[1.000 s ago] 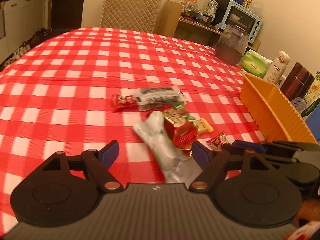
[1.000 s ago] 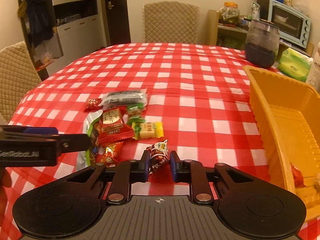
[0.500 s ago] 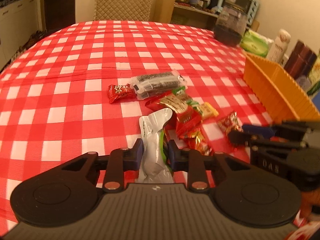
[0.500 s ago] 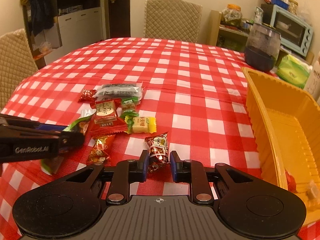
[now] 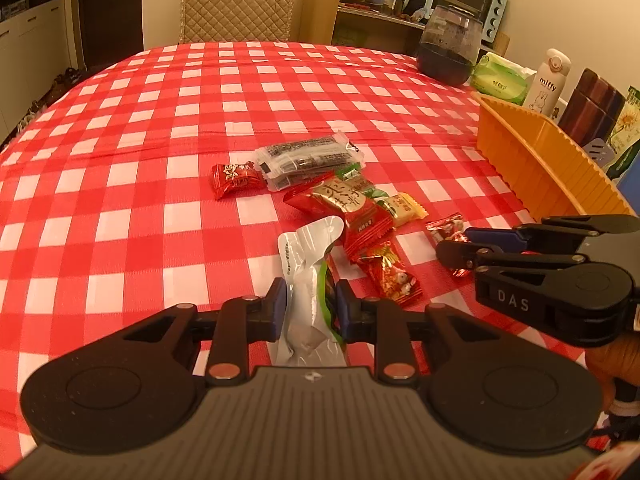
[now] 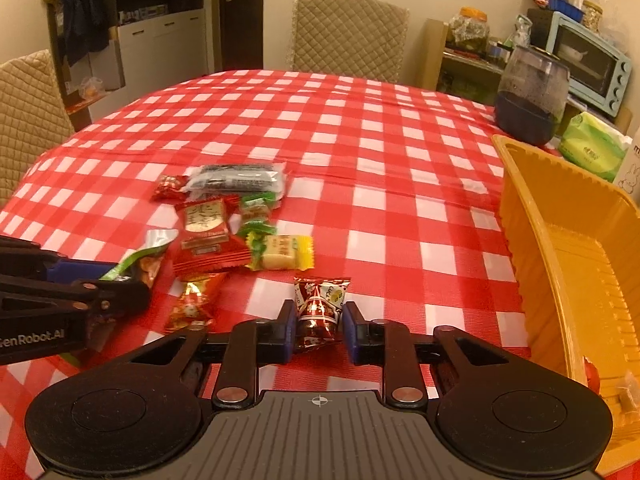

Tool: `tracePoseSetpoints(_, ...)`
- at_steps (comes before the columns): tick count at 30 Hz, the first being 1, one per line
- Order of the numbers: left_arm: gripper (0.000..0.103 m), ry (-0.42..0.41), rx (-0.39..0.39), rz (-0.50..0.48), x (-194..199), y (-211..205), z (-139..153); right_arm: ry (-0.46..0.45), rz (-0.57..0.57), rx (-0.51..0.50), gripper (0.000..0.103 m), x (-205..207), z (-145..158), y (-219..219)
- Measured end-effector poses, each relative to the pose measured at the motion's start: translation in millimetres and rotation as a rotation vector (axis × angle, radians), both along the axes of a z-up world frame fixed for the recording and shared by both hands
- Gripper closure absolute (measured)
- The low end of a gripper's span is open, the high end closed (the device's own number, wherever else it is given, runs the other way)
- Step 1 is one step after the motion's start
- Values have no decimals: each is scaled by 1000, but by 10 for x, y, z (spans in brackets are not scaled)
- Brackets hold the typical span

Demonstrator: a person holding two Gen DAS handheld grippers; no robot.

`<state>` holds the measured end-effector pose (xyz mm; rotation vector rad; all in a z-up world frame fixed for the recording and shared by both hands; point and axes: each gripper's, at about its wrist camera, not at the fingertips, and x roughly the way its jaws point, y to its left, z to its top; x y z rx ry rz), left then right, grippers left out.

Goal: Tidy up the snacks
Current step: 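Grasp the red-and-white striped candy with the right tool while the left tool grasps the white-green pouch, then carry both held snacks into the orange tray and open both tools to release them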

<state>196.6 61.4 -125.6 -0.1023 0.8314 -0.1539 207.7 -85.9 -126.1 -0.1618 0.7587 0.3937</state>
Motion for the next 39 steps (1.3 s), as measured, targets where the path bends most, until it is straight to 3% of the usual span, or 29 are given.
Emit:
tracePoseSetpoints(17,80,-66,-62,26,-209,-243,498,-155,-75,47,80,-357,559,-443)
tracePoseSetpoints(31,80,-123,-132,-145,-5,-1360,910,-210,-295,55,80,-451,914,-1567)
tracePoseSetpoints(39,80,-120,-166,-213,204,-1962,975,-208,-397,90,80,-330,948,-2213)
